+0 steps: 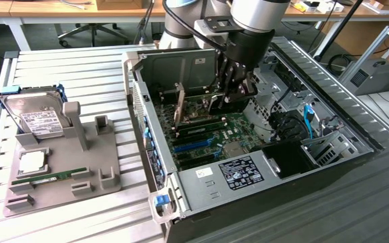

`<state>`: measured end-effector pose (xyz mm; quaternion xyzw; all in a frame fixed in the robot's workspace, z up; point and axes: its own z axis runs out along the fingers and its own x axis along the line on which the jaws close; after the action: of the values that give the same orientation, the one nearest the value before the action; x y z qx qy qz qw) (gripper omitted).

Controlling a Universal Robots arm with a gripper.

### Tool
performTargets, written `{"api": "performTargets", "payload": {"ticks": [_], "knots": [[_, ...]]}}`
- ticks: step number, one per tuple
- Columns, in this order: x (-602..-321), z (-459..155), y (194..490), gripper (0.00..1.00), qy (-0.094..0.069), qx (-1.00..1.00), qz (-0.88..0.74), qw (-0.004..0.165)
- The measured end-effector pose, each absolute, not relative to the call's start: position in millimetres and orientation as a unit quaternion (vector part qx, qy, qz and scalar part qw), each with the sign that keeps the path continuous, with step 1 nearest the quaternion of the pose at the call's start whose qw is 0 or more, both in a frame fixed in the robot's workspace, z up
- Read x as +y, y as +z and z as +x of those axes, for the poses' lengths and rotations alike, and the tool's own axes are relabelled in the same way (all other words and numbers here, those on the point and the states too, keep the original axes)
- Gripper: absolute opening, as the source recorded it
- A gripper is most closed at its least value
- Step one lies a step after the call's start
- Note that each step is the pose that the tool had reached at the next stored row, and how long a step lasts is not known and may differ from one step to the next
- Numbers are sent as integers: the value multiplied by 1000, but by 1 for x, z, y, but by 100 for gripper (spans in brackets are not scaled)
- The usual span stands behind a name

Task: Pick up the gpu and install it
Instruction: 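Insert the gpu into the slot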

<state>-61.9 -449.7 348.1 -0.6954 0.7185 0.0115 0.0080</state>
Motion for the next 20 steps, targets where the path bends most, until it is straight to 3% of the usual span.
{"api": "performTargets", "payload": {"ticks": [20], "knots": [[-450,-64,344,27,12,718,-695,8]]}}
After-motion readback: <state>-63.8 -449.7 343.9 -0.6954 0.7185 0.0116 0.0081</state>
